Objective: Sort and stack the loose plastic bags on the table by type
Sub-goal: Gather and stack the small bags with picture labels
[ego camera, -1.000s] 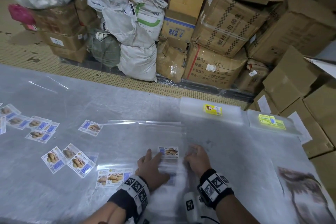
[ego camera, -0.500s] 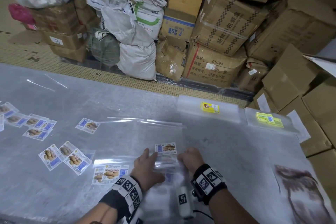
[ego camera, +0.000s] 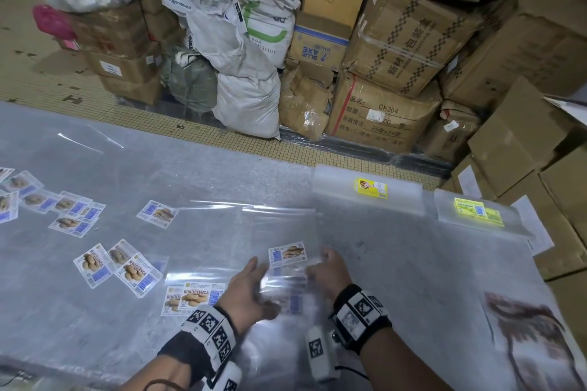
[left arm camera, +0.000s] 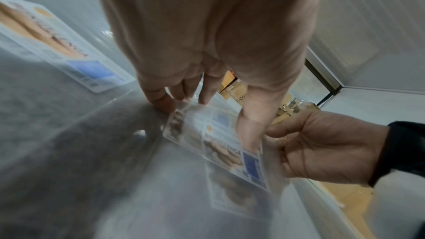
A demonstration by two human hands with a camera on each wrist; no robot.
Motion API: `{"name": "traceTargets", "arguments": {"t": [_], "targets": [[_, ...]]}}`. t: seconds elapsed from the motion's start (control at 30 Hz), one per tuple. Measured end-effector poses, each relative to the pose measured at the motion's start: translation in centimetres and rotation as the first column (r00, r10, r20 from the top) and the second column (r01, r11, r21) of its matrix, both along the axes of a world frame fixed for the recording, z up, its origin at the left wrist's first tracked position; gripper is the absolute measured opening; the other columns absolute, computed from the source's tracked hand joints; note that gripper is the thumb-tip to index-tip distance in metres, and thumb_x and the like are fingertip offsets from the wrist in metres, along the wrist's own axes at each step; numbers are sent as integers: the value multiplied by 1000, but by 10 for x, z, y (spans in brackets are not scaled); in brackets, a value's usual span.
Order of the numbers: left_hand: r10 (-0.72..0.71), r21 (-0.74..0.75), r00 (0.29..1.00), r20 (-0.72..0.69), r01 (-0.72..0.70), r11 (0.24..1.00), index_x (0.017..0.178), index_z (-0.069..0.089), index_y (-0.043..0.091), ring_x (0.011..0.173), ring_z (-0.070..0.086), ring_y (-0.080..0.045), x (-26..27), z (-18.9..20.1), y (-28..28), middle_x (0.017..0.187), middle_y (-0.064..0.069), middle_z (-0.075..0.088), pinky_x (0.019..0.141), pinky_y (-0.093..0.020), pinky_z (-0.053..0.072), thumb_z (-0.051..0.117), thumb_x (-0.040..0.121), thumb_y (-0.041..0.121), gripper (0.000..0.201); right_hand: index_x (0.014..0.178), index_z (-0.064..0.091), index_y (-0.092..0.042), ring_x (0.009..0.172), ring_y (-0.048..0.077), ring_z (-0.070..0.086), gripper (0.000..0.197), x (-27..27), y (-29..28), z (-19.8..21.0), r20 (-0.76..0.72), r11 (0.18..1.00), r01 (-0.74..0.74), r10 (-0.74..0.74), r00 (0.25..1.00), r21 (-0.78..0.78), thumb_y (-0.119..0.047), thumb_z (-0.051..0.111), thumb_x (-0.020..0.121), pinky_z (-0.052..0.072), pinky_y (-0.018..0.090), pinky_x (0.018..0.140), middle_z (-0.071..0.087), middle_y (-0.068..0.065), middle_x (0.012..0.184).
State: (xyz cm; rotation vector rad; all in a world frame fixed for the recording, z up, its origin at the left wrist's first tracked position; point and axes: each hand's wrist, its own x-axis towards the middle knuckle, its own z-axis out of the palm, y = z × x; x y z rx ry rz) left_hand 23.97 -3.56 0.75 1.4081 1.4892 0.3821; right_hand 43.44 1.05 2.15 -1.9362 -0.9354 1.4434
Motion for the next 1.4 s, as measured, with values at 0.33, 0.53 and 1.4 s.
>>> {"name": "traceTargets", "arguments": {"t": [0.33, 0.53, 1.4], "targets": [[-42, 19, 997, 61, 41, 999, 150, 31, 25, 97, 41, 20, -5, -3, 2, 162, 10, 9, 79, 2, 35, 86, 70, 21, 97, 147, 41, -29, 97, 24, 65, 96, 11, -10, -1, -213, 991, -54, 81, 974, 126, 27, 51, 69, 54, 26, 62, 61, 8, 131], [48, 128, 996, -75, -38, 991, 148, 35, 26, 136, 34, -18, -1, -4, 6, 150, 0, 35, 115, -36, 31, 84, 69, 39, 94, 145, 42, -16, 100, 24, 65, 77, 32, -16, 3, -360, 999, 48, -46, 932, -4, 26, 48, 81, 57, 25, 69, 56, 7, 137], [469, -383, 809, 355, -332, 862, 117, 60, 4, 72, 57, -20, 74, -13, 30, 78, -5, 67, 68, -29, 44, 66, 84, 8, 34, 127, 49, -9, 106, 39, 65, 55, 87, -24, 5, -249, 996, 28, -48, 967, -82, 7, 58, 75, 51, 54, 96, 67, 16, 118]]}}
